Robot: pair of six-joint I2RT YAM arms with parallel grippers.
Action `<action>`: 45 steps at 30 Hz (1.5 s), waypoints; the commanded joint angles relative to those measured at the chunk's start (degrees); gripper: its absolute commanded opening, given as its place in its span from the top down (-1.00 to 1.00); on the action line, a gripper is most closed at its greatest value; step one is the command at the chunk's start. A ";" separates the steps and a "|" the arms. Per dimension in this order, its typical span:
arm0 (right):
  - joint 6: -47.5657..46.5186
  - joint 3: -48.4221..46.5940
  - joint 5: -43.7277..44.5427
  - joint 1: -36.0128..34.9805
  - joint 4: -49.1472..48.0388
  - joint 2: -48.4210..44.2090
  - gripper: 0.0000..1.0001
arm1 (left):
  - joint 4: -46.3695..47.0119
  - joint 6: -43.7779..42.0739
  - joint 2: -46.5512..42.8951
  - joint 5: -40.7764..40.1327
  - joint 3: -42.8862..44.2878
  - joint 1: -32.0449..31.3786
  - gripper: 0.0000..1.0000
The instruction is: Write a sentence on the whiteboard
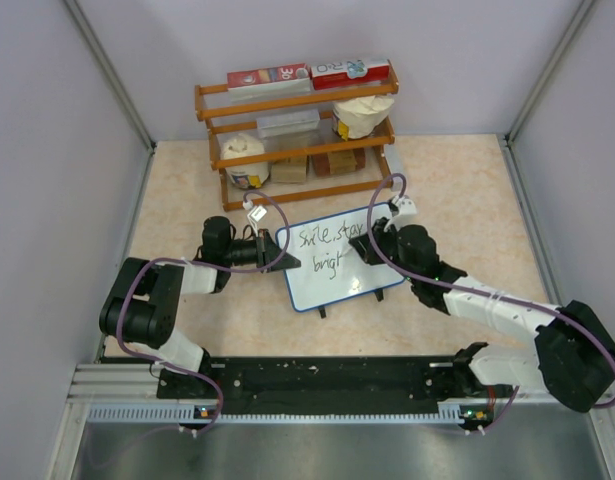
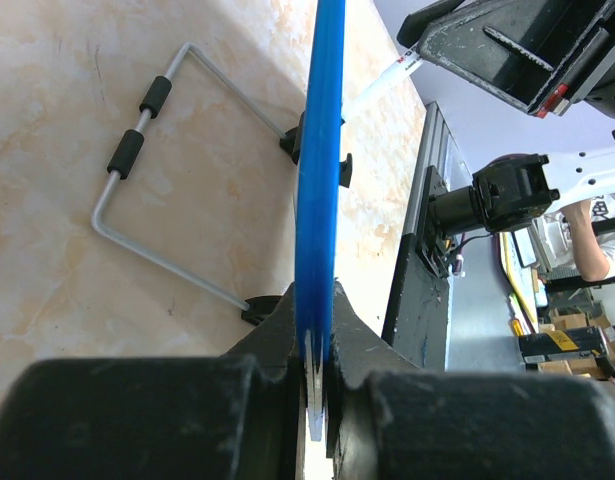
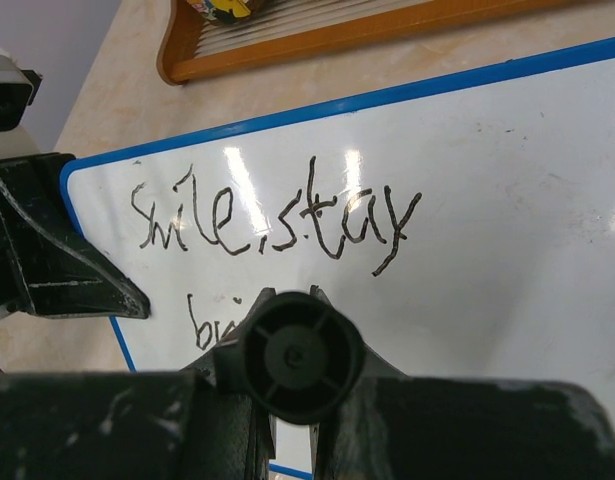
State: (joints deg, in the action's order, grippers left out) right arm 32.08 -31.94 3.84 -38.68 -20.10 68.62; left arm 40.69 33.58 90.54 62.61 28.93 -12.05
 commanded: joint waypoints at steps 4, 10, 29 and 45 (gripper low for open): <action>-1.23 0.74 2.32 0.97 0.41 -2.44 1.00 | -2.01 -2.82 0.95 -4.07 -0.45 0.01 1.00; -1.23 1.53 1.44 1.06 0.76 -2.18 1.00 | -2.01 -2.82 0.86 -4.16 -0.45 0.01 1.00; -0.52 1.98 -1.02 1.06 1.46 -4.81 1.00 | -2.01 -2.82 0.86 -4.16 -0.54 0.01 1.00; -0.34 -0.49 -0.58 1.94 0.41 -5.70 1.00 | -2.01 -2.82 0.78 -4.07 -0.45 -0.07 1.00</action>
State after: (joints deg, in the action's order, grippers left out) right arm 32.08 -29.30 2.94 -37.23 -17.54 61.43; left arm 40.71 33.56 90.54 62.61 28.93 -12.05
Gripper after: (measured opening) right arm 0.093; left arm 0.078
